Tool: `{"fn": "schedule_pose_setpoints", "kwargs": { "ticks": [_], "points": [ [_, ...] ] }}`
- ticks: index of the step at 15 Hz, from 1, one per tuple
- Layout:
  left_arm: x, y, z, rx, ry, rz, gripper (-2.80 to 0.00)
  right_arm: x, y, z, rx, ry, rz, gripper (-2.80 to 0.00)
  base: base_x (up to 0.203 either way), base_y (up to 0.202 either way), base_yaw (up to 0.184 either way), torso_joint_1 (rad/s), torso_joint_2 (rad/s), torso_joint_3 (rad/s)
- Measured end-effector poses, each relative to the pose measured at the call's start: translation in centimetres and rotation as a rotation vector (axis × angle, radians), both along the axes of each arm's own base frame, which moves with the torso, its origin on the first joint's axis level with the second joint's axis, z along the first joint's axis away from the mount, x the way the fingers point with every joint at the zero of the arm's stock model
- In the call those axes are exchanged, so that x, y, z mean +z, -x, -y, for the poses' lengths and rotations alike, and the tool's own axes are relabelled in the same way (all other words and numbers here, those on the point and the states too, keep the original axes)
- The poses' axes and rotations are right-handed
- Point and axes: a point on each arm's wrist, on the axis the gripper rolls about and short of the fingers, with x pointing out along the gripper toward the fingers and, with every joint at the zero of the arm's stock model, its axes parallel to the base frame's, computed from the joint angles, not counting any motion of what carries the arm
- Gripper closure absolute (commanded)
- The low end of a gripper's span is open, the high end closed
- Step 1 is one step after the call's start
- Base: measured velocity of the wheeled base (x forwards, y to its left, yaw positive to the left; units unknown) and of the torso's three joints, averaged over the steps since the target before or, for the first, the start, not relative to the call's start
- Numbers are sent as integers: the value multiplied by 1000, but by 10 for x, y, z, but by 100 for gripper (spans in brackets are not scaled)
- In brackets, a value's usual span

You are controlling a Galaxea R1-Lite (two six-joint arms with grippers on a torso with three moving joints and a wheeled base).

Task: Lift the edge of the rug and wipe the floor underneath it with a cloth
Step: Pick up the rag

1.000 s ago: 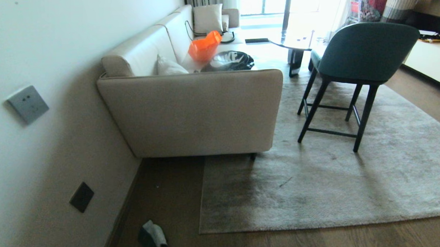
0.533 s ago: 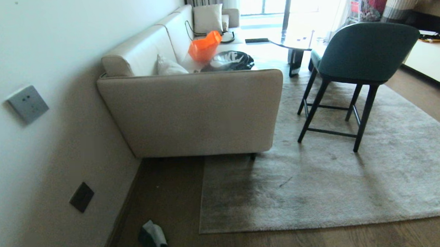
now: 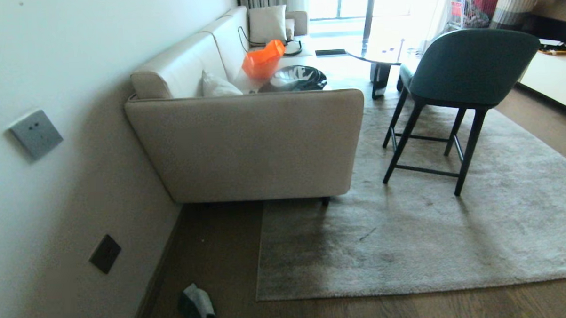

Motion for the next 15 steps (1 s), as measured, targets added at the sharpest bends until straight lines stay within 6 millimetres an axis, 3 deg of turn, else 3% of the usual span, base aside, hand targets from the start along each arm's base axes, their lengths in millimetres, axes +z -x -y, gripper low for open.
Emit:
{"fn": "schedule_pose_setpoints", "kwargs": {
  "ticks": [15],
  "points": [
    [0, 0, 0, 0, 12, 3, 0, 0, 0, 0, 0, 0, 0, 0, 0, 0, 0, 0, 0, 0]
  ]
}}
